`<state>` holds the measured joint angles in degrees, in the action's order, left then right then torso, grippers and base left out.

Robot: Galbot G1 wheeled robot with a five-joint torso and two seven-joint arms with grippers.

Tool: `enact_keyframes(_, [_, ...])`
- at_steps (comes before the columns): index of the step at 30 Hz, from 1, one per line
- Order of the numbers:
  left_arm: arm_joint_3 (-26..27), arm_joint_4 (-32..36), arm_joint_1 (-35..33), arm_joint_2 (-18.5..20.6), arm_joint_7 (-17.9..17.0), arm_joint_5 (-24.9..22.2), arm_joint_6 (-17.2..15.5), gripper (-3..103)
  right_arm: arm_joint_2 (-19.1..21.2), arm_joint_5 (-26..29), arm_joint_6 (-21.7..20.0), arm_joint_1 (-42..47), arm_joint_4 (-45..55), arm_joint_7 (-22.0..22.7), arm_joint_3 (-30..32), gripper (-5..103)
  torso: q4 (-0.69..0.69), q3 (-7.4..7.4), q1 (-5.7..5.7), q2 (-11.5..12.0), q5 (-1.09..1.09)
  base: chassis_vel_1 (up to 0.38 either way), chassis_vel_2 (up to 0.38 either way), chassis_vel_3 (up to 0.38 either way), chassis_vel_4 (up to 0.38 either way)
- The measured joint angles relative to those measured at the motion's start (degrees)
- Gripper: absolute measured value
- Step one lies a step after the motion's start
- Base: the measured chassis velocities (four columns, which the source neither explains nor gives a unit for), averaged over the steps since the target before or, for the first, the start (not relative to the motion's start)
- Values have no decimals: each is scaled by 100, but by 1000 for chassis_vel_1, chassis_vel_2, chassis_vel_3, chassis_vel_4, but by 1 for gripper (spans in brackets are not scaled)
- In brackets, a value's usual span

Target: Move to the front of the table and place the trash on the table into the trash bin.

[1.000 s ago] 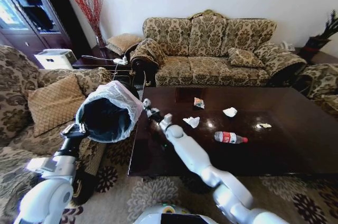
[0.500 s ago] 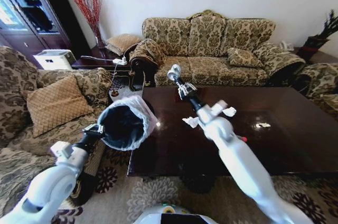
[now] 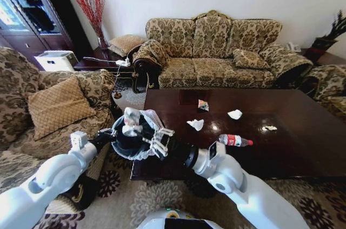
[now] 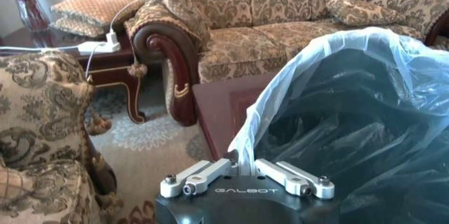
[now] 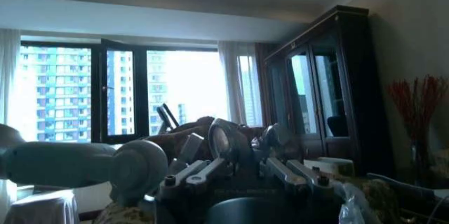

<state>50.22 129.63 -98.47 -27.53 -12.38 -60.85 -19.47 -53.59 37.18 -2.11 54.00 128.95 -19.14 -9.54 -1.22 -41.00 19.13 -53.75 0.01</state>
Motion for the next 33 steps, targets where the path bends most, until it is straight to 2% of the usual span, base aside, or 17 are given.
enact_keyframes(2, [2, 0, 23, 57, -20, -16, 3, 0, 28, -132, 14, 33, -84, -30, 7, 7, 0, 0, 0, 0, -1, 0, 0, 0, 0])
enact_keyframes(6, [-26, 13, 61, 77, -42, -11, 16, 0, 24, -264, 29, 33, -190, -30, -57, 15, -1, 0, 0, 0, 0, 0, 0, 0, 0])
enact_keyframes(9, [-57, 60, 54, 38, -35, 39, 25, 0, -48, -308, 40, 16, -267, -14, -85, 31, 0, 0, 0, 0, 0, 0, 0, 0, 0])
enact_keyframes(10, [-57, 60, 54, 38, -35, 39, 25, 0, -48, -308, 40, 16, -267, -14, -85, 31, 0, 0, 0, 0, 0, 0, 0, 0, 0])
enact_keyframes(15, [-60, 86, 10, -34, -11, 79, 26, 0, -147, -258, 166, -35, -303, 12, -24, 53, -1, 0, 0, 0, 0, 0, 0, 0, 0])
enact_keyframes(16, [-60, 86, 10, -34, -11, 79, 26, 0, -147, -258, 166, -35, -303, 12, -24, 53, -1, 0, 0, 0, 0, 0, 0, 0, 0])
enact_keyframes(19, [-36, 62, -20, -38, -23, 57, -10, 0, -289, -36, 217, 125, -84, 171, 551, 69, -1, 0, 0, 0, -2, 0, 0, 0, 0])
enact_keyframes(20, [-36, 62, -20, -38, -23, 57, -10, 0, -289, -36, 217, 125, -84, 171, 551, 69, -1, 0, 0, 0, -2, 0, 0, 0, 0])
enact_keyframes(22, [10, 12, -33, -57, -101, 18, -75, 0, -429, 130, 217, 424, -34, 557, 1374, 80, -1, 0, 0, 0, -1, 0, 0, 0, 0])
enact_keyframes(23, [27, -20, -29, -103, -132, 13, -87, 0, -497, 119, 236, 590, -158, 887, 1751, 80, 1, 1, 0, 0, -1, 0, 0, 0, 0])
enact_keyframes(24, [27, -20, -29, -103, -132, 13, -87, 0, -497, 119, 236, 590, -158, 887, 1751, 80, 1, 1, 0, 0, -1, 0, 0, 0, 0])
enact_keyframes(25, [34, -31, -24, -142, -149, 12, -87, 0, -537, 40, 261, 696, -310, 1179, 1951, 85, 1, 1, 0, 0, -1, 0, 0, 0, 0])
enact_keyframes(27, [39, -29, -21, -247, -162, 25, -87, 0, -631, -191, 291, 882, -768, 1819, 2274, 95, 0, 0, 0, 0, 0, 0, 0, 0, 0])
enact_keyframes(28, [37, 7, -34, -339, -165, 65, -87, 0, -751, -402, 265, 965, -1357, 2364, 2445, 98, 1, 0, 0, 0, 0, 0, 0, 0, 0])
enact_keyframes(29, [37, 7, -34, -339, -165, 65, -87, 0, -751, -402, 265, 965, -1357, 2364, 2445, 98, 1, 0, 0, 0, 0, 0, 0, 0, 0])
enact_keyframes(30, [26, 52, -52, -391, -162, 100, -87, 0, -855, -557, 263, 953, -1930, 2666, 2489, 99, 0, 0, 0, 0, 1, 0, 0, 0, 0])
enact_keyframes(33, [13, 120, -76, -438, -152, 141, -87, 0, -1021, -758, 297, 817, -2727, 2873, 2478, 100, 0, 0, 0, 0, 2, 0, 0, 0, 0])
